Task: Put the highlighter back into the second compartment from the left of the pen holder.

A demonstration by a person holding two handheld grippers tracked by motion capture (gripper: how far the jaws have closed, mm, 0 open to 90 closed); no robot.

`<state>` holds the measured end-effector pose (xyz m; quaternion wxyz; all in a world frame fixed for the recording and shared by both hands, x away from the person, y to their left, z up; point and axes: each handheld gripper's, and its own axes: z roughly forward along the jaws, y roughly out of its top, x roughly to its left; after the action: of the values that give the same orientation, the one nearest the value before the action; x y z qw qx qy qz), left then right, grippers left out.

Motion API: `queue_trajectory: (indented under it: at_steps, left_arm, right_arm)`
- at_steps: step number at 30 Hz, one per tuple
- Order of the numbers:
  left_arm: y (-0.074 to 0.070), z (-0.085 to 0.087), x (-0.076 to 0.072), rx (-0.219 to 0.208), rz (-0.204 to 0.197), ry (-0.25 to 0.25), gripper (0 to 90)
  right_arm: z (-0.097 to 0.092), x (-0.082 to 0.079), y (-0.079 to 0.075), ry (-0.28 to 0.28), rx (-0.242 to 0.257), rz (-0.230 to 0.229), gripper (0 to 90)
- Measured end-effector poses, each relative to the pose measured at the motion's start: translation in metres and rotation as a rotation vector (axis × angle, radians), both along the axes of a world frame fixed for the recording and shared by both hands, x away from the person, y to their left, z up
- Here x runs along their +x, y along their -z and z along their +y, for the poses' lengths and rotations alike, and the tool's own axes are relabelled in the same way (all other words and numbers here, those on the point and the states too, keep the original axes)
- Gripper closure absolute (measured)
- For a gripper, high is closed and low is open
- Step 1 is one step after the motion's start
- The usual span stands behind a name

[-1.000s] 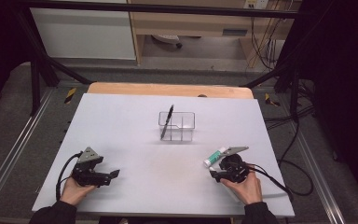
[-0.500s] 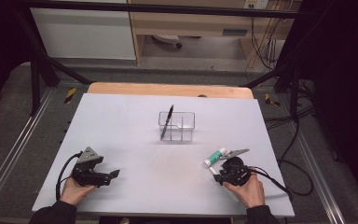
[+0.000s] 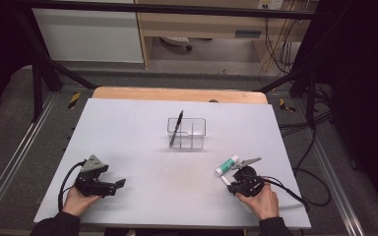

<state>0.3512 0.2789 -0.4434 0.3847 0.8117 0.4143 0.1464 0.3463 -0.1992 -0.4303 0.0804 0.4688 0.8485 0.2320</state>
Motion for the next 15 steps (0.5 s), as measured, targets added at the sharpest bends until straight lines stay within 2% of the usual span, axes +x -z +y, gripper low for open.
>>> queue_trajectory:
  at_steps: [9, 15]
  left_arm:
    - [0.0002, 0.0001, -0.0003, 0.002, -0.002, -0.001, 10.1]
    - [0.0006, 0.0002, 0.0000, 0.004, 0.000, 0.000, 10.0]
  right_arm:
    - [0.0002, 0.0021, -0.0012, 0.051, 0.015, 0.031, 79.2]
    - [0.0001, 0.0014, -0.0017, 0.041, 0.030, 0.029, 79.4]
